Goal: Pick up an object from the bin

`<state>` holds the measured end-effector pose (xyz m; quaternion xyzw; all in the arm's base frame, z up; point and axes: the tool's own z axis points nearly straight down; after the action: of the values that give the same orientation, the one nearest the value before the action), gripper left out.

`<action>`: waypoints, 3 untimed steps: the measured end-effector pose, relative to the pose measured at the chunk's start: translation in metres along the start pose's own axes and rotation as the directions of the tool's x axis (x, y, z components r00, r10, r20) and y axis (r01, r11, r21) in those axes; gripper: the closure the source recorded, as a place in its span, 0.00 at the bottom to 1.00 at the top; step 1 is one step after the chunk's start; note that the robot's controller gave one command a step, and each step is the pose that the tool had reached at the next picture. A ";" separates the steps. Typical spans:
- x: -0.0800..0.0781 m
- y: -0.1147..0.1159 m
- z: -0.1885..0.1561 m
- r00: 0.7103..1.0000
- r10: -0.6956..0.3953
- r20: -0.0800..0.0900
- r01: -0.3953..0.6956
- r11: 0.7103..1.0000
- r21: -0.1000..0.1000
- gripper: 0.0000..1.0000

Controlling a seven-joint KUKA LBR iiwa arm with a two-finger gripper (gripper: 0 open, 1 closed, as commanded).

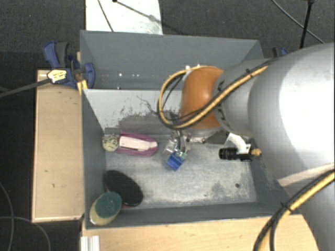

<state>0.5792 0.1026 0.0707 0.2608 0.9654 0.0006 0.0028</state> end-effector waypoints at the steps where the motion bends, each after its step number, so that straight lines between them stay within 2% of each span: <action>1: -0.027 -0.029 -0.001 0.983 0.184 0.001 -0.184 0.983 -0.001 1.00; 2: -0.027 -0.029 -0.001 0.984 0.180 0.001 -0.180 0.984 0.000 0.00; 3: 0.030 -0.062 0.000 0.926 -0.378 -0.007 0.378 0.926 0.001 0.00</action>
Offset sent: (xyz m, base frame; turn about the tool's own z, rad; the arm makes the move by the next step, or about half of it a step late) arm 0.0077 -0.0381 0.0003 0.1851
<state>0.5222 0.0638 0.0699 0.0697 0.9976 0.0000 -0.0004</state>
